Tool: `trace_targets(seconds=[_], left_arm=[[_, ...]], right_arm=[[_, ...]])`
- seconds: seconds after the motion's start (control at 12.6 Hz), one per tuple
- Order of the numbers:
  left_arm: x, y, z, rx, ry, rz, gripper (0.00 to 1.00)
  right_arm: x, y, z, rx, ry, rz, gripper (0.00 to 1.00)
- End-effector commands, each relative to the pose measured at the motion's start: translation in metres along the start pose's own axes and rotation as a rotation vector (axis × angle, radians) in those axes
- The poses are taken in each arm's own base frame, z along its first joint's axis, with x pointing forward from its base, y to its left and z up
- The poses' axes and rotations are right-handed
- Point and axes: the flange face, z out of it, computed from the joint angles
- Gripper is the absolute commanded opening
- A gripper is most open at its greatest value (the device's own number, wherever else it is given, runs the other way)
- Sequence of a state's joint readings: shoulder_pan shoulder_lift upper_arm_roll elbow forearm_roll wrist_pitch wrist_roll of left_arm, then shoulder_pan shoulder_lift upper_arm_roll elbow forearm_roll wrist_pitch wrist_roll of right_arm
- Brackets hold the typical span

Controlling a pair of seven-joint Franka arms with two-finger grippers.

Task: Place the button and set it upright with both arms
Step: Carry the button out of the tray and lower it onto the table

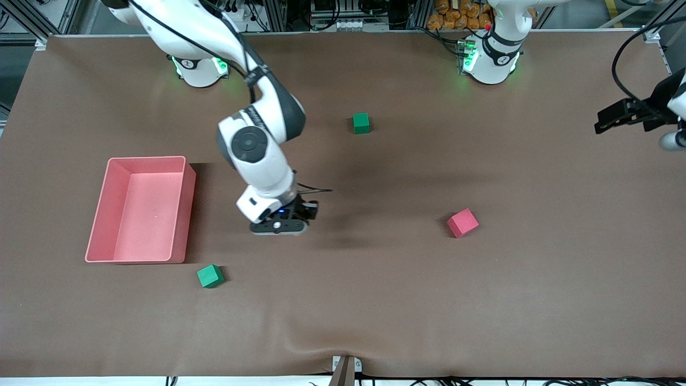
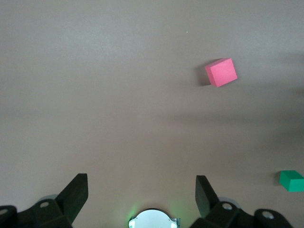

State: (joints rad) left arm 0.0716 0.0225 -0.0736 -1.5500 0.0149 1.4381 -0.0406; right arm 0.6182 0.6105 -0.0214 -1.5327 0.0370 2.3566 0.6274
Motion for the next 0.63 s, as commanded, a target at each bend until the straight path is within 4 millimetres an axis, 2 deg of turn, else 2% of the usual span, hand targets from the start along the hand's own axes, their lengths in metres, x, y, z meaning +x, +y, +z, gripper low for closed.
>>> trace_targets(seconds=[0.0,0.16,0.4,0.48,0.56], left_arm=[[0.013,0.001,0.013,0.002,-0.017,0.007,1.0],[0.022,0.001,0.032,-0.01,-0.059,0.004,1.0],[0.025,0.007,0.04,-0.01,-0.077,0.016,1.0],[0.025,0.01,0.042,-0.009,-0.085,0.021,1.0],[0.025,0.01,0.045,-0.008,-0.091,0.023,1.0]], right_arm=[[-0.02,-0.055,0.044,0.001,0.028,0.045,0.05],[-0.046,-0.085,0.075,-0.032,0.039,0.049,0.15],[-0.073,-0.102,0.116,-0.036,0.075,0.058,0.21],[-0.083,-0.108,0.126,-0.037,0.073,0.044,0.46],[-0.092,-0.112,0.131,-0.049,0.075,0.018,0.98]])
